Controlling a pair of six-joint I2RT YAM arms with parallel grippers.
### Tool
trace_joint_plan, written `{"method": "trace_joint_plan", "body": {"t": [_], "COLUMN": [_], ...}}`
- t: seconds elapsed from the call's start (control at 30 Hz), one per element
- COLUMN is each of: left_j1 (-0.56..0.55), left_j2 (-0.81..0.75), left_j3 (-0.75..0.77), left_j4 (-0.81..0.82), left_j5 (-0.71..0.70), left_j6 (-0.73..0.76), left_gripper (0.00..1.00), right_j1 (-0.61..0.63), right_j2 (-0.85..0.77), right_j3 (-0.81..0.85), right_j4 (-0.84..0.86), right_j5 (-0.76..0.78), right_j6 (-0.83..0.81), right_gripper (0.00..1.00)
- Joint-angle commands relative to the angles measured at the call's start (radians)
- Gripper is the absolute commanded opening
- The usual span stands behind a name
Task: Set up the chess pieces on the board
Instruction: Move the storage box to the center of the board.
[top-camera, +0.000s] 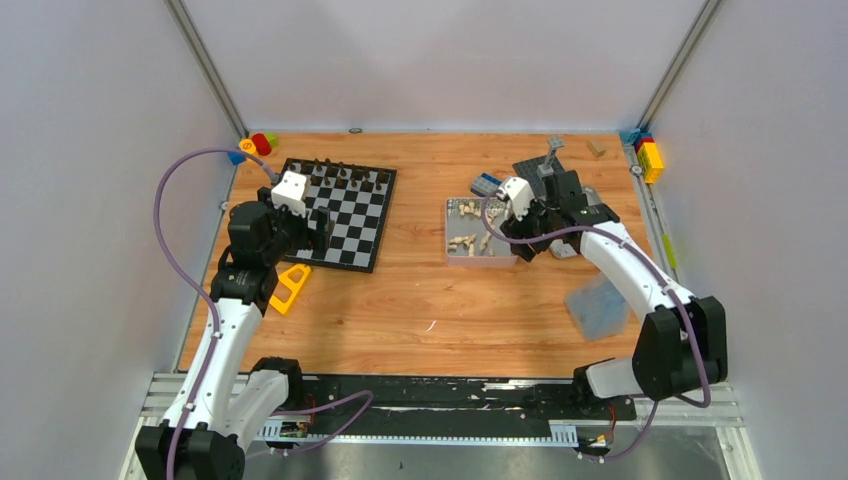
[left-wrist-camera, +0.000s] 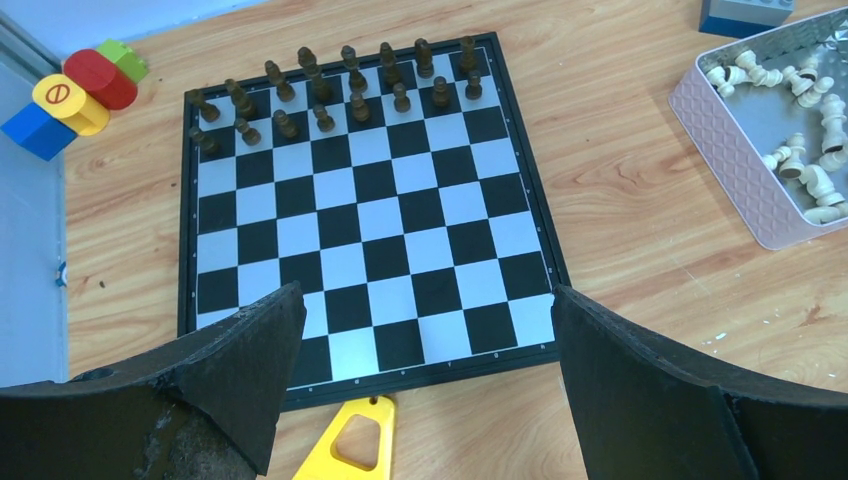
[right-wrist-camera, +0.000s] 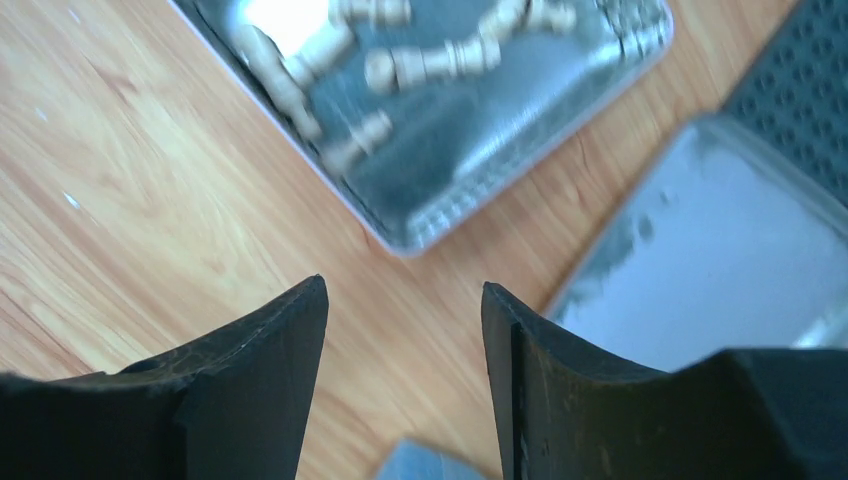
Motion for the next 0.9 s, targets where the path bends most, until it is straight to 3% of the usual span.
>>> {"method": "trace_joint_plan", "body": {"t": [0.0,0.17,0.43,0.87], "left_j1": [0.004,0.004,0.004,0.005], "left_j2": [-0.006,-0.005,0.007,0.007], "left_j3": [0.009,0.01,0.005,0.003], "left_j4": [0.01,0.01,0.013,0.015], "left_j5": [-0.001,-0.008,-0.003,0.004], "left_j6": [0.018,0.022,0.025,0.025], "left_gripper": [1.0,1.0,1.0,1.0], "right_j1": [0.026,0.065,0.066,0.064], "right_j2": [0.097,0.197,0.269,0.431], "right_j3": [0.061,0.104,0.143,0.242], "right_j4": [0.135,0.147,0.225,0.257], "right_j5": [-0.22,-0.19,-0.087,0.09], "right_j6": [0.13,0.077,0.149,0.126], "right_gripper": [0.59,0.59,0.53,0.28]}}
